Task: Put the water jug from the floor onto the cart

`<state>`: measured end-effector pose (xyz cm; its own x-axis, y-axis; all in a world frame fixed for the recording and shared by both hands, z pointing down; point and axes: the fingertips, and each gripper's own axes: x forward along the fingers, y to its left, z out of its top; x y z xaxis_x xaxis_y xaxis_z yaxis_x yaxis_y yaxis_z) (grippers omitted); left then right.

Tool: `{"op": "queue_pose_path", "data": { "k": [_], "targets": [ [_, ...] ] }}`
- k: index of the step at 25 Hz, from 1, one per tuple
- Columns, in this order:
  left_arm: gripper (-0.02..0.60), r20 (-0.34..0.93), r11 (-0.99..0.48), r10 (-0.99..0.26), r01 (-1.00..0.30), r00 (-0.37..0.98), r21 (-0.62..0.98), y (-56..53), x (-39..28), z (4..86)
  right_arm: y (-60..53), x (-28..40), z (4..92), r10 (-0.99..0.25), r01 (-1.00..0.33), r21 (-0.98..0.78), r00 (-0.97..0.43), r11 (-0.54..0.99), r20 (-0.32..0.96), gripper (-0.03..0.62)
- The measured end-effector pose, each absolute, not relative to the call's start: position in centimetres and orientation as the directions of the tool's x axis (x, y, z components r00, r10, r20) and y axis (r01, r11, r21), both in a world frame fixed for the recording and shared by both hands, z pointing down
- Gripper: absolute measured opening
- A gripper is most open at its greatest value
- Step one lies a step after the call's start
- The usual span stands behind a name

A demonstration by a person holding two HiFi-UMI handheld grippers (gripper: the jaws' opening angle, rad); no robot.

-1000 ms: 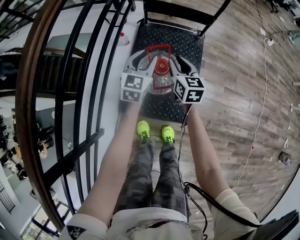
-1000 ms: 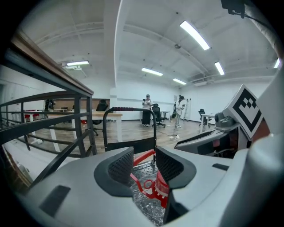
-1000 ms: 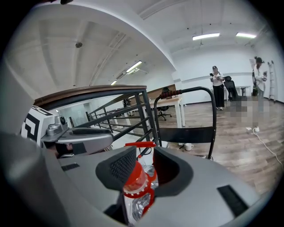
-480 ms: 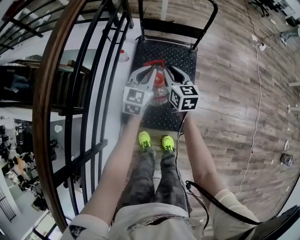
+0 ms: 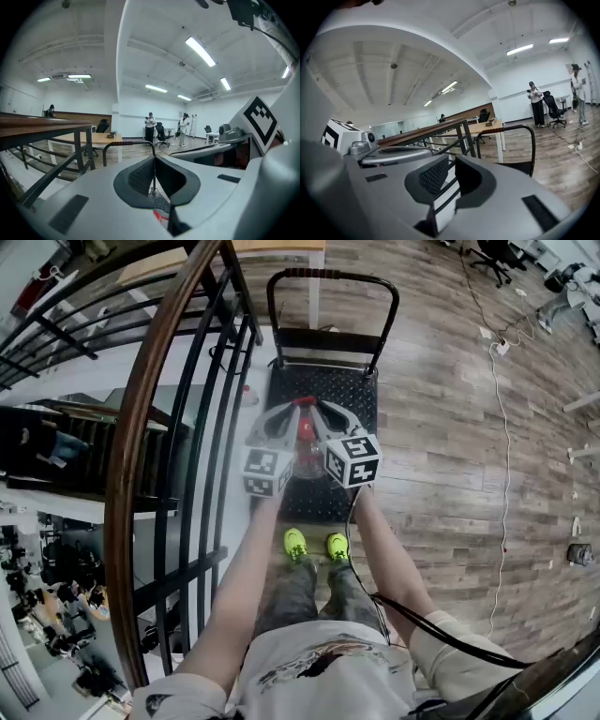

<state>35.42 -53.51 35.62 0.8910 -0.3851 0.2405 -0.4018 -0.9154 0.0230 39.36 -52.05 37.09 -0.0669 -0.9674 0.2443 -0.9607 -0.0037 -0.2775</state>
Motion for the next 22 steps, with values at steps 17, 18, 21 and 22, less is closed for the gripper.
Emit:
{"op": "queue_pose_path", "data": {
  "k": [17, 18, 21, 22],
  "targets": [
    [0.017, 0.227, -0.922, -0.372, -0.386, 0.9, 0.019, -50.8, 37.4, 28.9, -49.8, 40.5, 28.5, -0.984, -0.974, -0.224, -0.051, 0.011, 0.173, 0.035],
    [0.015, 0.229, -0.922, -0.373, -0.388, 0.899, 0.02, -50.7, 37.4, 29.0, -49.7, 40.6, 28.4, -0.984, -0.975, -0.224, -0.051, 0.011, 0.173, 0.035],
    [0.015, 0.23, -0.918, -0.381, -0.396, 0.895, 0.017, -50.5, 37.4, 29.2, -49.4, 40.6, 28.5, -0.984, -0.975, -0.222, -0.054, 0.014, 0.172, 0.035],
    [0.016, 0.23, -0.918, -0.382, -0.396, 0.895, 0.016, -50.4, 37.4, 29.2, -49.4, 40.6, 28.7, -0.983, -0.975, -0.221, -0.055, 0.015, 0.173, 0.035]
  ]
}}
